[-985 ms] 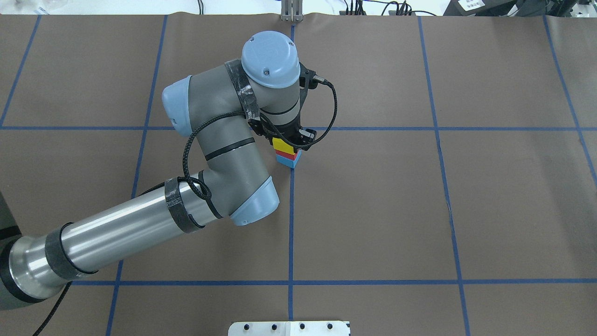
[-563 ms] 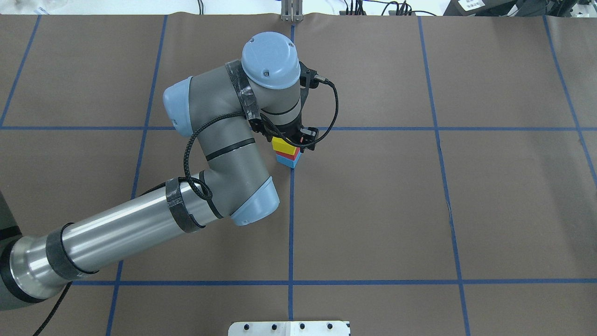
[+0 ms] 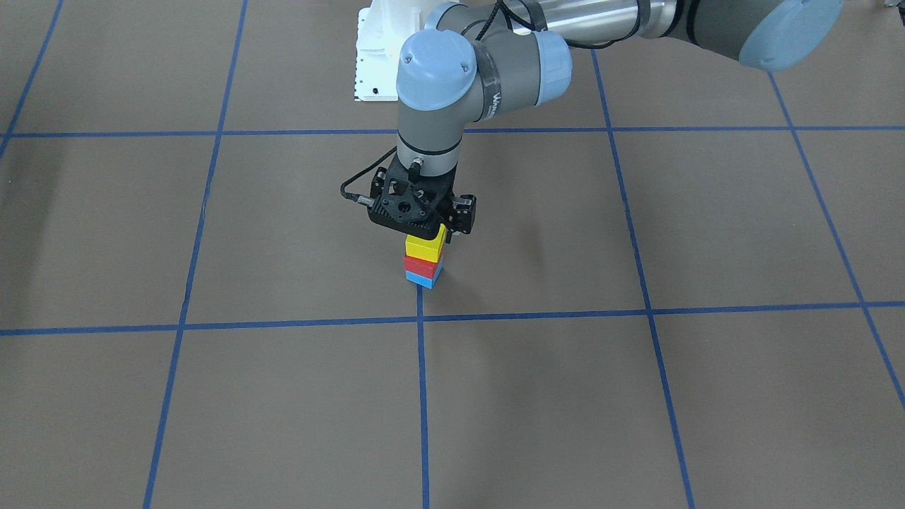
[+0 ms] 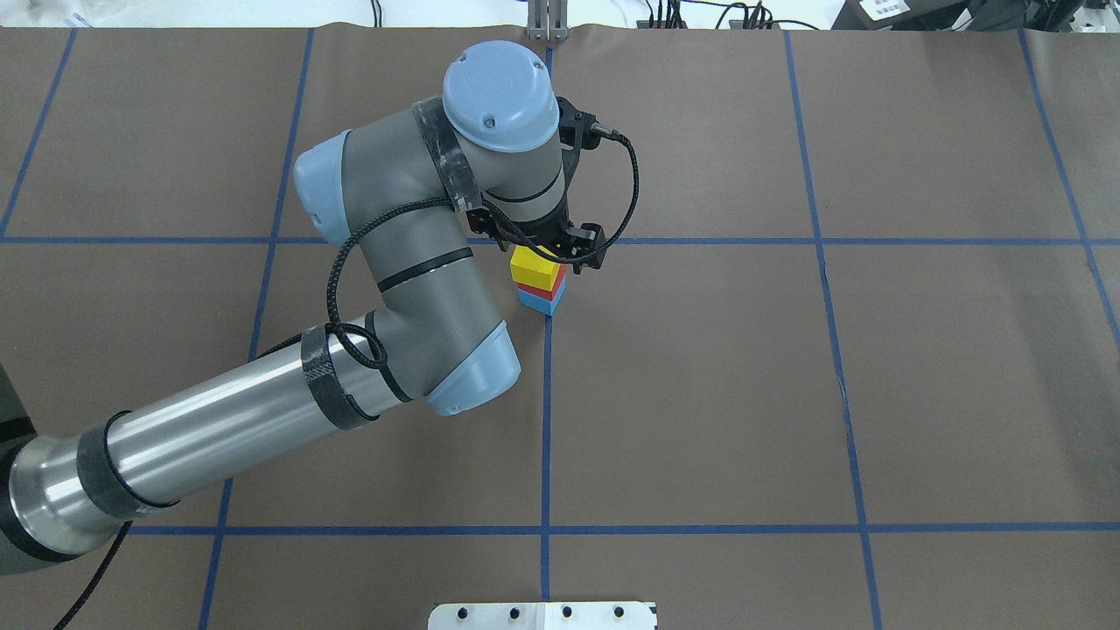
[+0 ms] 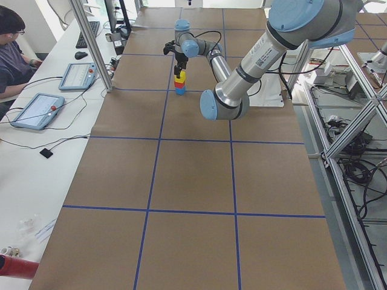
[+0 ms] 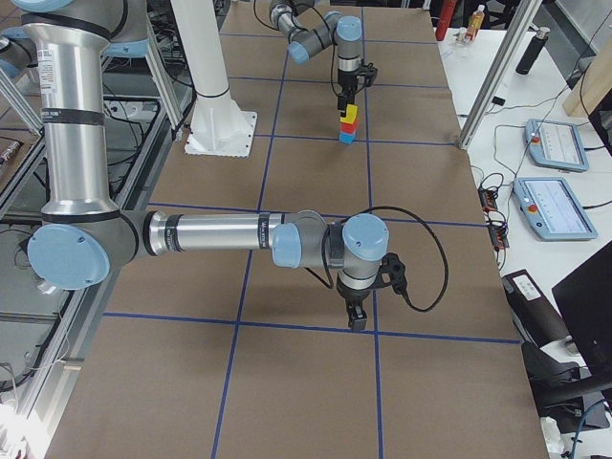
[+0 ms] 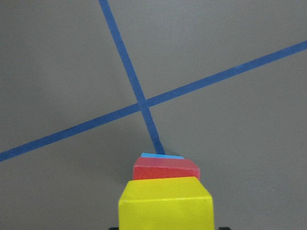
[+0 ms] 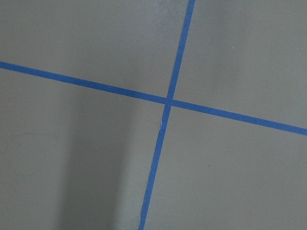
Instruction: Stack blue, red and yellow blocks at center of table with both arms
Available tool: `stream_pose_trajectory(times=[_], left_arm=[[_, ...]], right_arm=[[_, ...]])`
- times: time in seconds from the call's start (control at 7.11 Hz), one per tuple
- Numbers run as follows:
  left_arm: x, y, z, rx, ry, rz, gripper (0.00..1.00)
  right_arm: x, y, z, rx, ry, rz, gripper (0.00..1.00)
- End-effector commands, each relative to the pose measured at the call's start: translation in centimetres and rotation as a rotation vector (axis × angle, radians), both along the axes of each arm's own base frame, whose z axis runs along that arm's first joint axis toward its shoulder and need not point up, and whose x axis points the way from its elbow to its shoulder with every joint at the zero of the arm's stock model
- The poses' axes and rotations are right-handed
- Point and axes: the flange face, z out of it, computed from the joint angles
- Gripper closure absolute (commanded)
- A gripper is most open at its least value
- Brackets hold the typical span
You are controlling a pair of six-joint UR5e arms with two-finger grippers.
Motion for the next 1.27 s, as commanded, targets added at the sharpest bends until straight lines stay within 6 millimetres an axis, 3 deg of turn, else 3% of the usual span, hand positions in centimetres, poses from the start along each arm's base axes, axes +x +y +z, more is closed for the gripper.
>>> stream_pose_trajectory(times=[0.0, 0.14, 0.28, 0.42, 0.56, 0.7, 0.84, 0.98, 1.13], left_arm=[[-10.3, -2.4, -2.8, -0.052, 0.0, -0.05, 0.0], [-15.5, -3.1, 0.1, -0.03, -0.005, -0.019, 0.0], [-21.7, -1.5, 7.9, -0.055, -0.006, -0.015, 0.0], [-29.1, -0.4, 17.0, -0.017, -0.041, -0.04, 0.0], [-36.3, -1.5, 25.1, -0.037, -0.074, -0.076, 0.0], [-42.7, -2.5, 30.9, -0.014, -0.116, -0.041, 0.0], [-48.4, -2.2, 38.3, 0.04, -0.169, 0.07, 0.0], [-53.7, -3.1, 46.2, -0.036, -0.199, 0.068, 0.0], [-57.3, -3.2, 50.7, -0.095, -0.196, 0.012, 0.0]], right_arm=[[-0.1, 0.1, 0.0, 0.006, -0.008, -0.007, 0.0], [0.5, 0.4, 0.2, 0.002, -0.011, 0.003, 0.0], [1.1, 1.1, 1.0, -0.018, -0.018, 0.021, 0.0], [1.2, 1.1, 1.3, -0.02, -0.004, 0.02, 0.0], [1.3, 0.8, 0.9, -0.014, -0.004, 0.022, 0.0], [1.3, 1.1, 1.0, -0.015, -0.002, 0.02, 0.0], [1.3, 1.3, 1.5, -0.026, -0.002, 0.023, 0.0], [1.2, 1.3, 1.6, -0.029, -0.004, 0.021, 0.0], [1.2, 1.5, 1.9, -0.041, -0.004, 0.028, 0.0]])
